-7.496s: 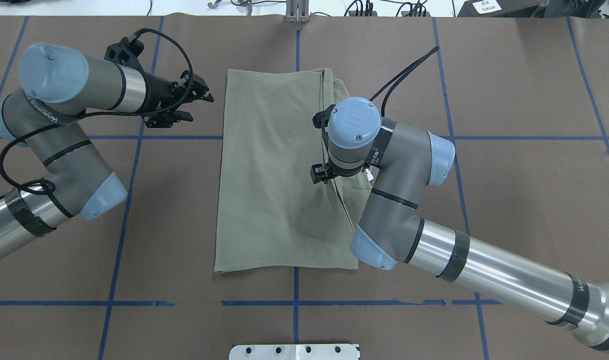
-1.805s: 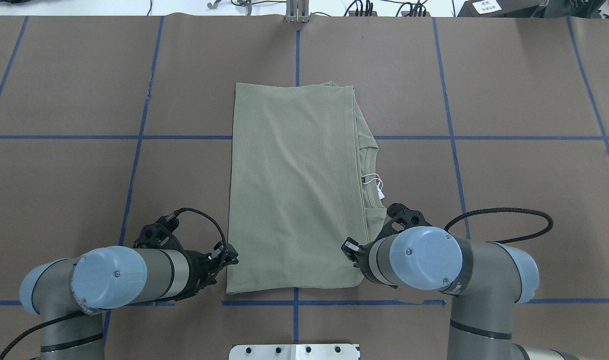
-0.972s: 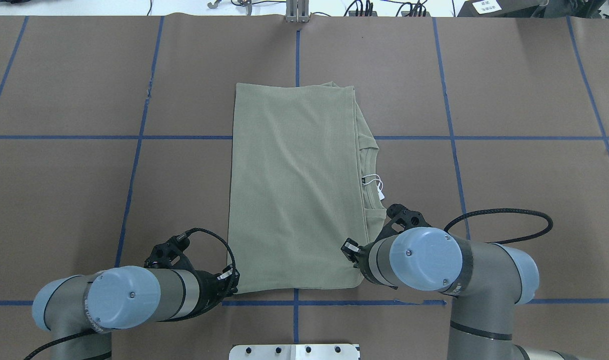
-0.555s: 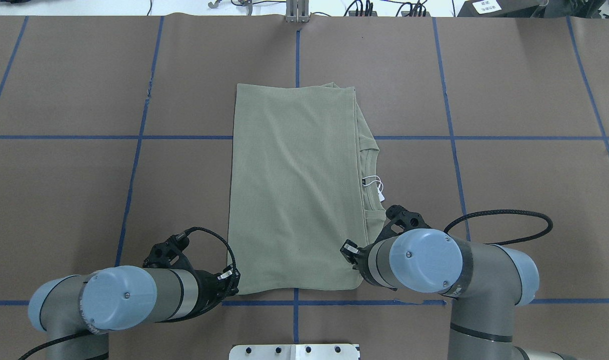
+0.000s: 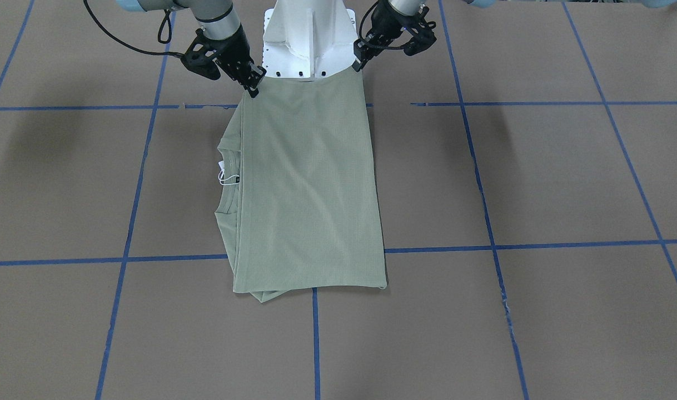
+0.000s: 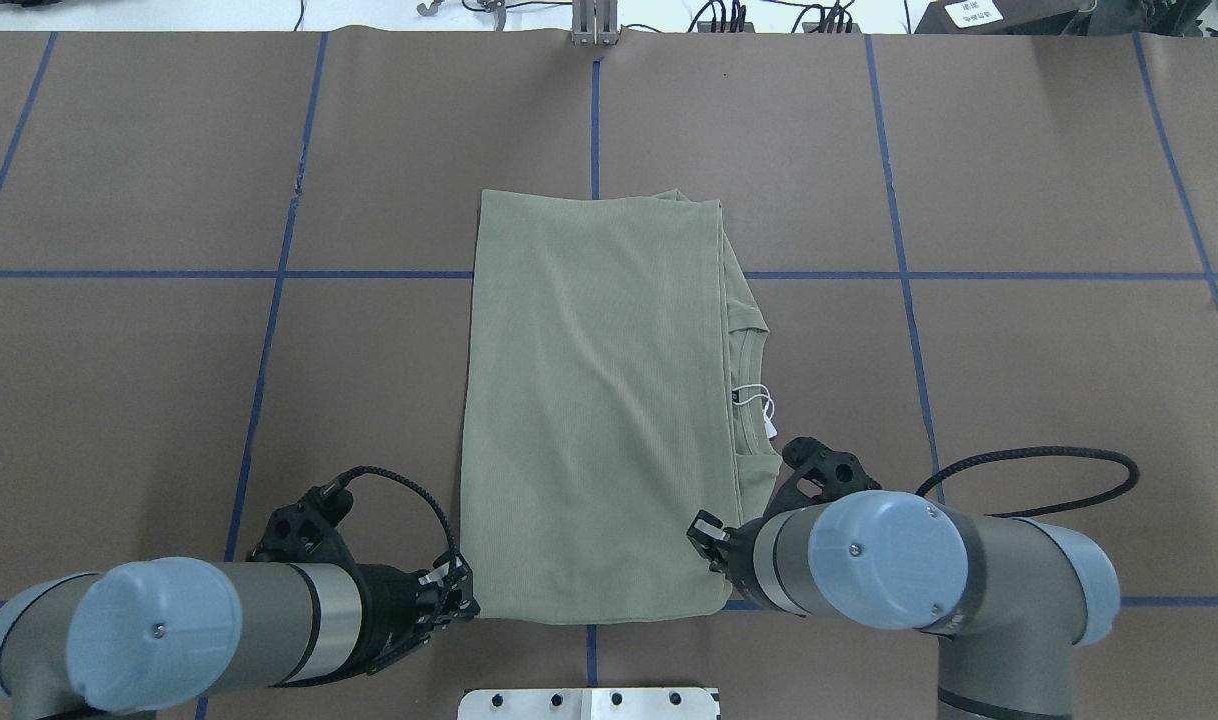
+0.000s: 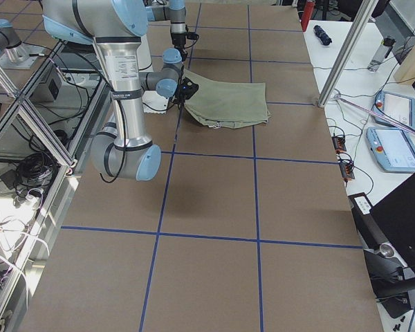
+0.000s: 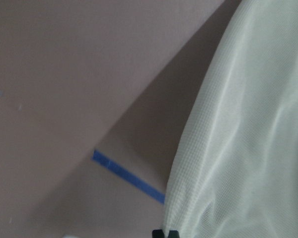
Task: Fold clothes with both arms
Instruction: 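Grasp both near corners of the shirt with left and right grippers, then lift the near edge with both grippers and fold it onto the far half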
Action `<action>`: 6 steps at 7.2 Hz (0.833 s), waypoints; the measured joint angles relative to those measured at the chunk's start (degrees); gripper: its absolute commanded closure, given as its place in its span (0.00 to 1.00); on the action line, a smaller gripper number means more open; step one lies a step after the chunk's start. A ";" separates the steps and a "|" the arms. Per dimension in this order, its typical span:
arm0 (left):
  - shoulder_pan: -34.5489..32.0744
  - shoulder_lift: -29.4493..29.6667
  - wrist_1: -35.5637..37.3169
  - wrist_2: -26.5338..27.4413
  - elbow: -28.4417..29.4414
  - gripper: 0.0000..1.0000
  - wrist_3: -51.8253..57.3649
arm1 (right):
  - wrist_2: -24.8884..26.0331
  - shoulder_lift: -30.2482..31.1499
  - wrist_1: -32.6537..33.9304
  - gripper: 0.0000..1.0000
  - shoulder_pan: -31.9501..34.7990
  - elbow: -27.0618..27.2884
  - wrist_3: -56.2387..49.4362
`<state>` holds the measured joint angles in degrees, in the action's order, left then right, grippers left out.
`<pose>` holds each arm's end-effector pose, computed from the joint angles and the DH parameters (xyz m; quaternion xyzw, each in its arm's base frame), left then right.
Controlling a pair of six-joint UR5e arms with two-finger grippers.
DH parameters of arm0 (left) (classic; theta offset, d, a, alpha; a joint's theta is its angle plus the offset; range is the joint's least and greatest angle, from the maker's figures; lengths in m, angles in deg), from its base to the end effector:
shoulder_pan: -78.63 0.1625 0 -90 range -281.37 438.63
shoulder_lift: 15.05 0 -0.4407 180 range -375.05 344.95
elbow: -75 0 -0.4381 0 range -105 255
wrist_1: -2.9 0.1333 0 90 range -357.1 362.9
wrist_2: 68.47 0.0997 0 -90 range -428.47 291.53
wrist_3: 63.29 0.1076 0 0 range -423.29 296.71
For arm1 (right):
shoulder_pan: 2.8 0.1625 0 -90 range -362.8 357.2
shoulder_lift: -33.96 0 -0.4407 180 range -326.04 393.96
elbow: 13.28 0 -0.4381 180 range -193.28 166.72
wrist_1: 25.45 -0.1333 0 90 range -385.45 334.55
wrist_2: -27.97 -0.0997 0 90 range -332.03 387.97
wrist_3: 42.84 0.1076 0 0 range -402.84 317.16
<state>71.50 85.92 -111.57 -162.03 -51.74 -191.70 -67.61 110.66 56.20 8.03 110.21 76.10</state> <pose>0.4917 -0.1891 0.2090 -0.1829 0.5602 -0.2957 0.7518 -0.5134 -0.2233 0.2515 -0.1154 -0.4497 0.2800 0.8403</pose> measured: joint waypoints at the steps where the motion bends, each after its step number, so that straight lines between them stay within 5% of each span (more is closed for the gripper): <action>1: -0.43 0.09 0.93 -0.07 -2.91 1.00 -0.52 | 1.16 0.55 0.00 1.00 0.24 1.93 1.02; 3: -5.83 2.91 1.52 -0.25 -3.27 1.00 1.98 | 4.37 -0.27 0.02 1.00 4.20 2.78 1.76; 6: -17.17 11.92 0.81 -0.55 8.71 1.00 12.95 | 1.02 -8.94 2.30 1.00 15.66 -5.57 -2.48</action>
<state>54.32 97.84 -110.76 -162.59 -43.04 -178.75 -66.59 101.71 58.50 23.68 104.64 73.62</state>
